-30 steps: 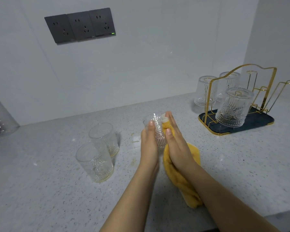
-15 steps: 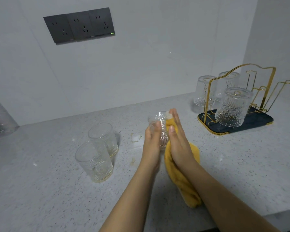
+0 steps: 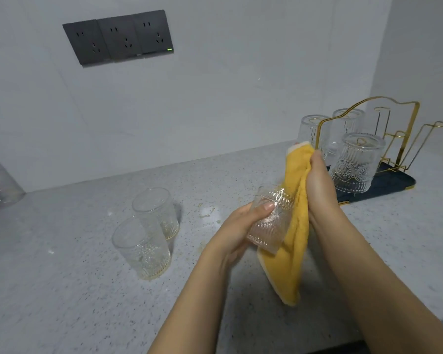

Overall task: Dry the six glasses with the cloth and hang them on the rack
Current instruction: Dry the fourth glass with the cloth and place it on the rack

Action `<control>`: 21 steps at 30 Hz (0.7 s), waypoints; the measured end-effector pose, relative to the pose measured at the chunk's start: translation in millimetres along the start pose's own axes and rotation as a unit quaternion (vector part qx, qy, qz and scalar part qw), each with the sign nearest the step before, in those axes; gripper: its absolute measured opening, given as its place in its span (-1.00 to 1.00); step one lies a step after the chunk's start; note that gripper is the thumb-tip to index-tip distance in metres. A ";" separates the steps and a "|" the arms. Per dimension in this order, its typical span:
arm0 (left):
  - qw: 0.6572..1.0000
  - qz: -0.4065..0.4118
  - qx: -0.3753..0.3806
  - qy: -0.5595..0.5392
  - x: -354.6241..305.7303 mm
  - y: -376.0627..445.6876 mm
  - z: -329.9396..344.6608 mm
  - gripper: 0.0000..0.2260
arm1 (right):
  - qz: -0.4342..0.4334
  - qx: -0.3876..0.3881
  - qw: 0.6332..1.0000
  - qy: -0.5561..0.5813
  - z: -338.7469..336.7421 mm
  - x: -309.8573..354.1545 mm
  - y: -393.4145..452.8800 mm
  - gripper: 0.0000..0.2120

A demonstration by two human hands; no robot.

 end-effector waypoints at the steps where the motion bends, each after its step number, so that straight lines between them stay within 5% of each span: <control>1: 1.000 0.000 0.000 -0.015 -1.1 -0.1 -0.5 -0.68 | -0.021 -0.005 0.999 -0.032 2.7 8.7 -2.8 -0.50; 7: 0.993 -0.024 0.014 -0.118 -0.3 0.1 -2.3 -0.52 | -0.185 0.096 0.946 -0.249 29.6 15.3 -32.1 -0.39; 10: 0.977 -0.039 0.048 -0.206 -0.6 -0.9 -2.4 -0.22 | -0.176 0.256 0.909 -0.277 34.8 14.7 -46.4 -0.44; 13: 0.966 -0.083 0.091 -0.226 3.4 -4.9 8.1 -0.16 | -0.163 0.435 0.815 -0.347 43.8 -1.2 -58.0 -0.46; 17: 0.964 -0.132 0.138 -0.185 13.2 -10.6 23.7 -0.31 | -0.101 0.544 0.727 -0.407 50.7 -23.9 -69.0 -0.50; 21: 0.963 -0.157 0.147 -0.164 21.2 -13.2 27.2 -0.25 | -0.031 0.595 0.708 -0.379 47.8 -42.7 -77.9 -0.59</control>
Point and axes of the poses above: each hand's wrist, its own y-axis towards the middle knuckle, its own z-axis out of the palm, x = y × z, the point moved 10 cm from there along y, towards the middle knuckle, and after that the axes turned 2 degrees about -x, right-handed, at the moved point
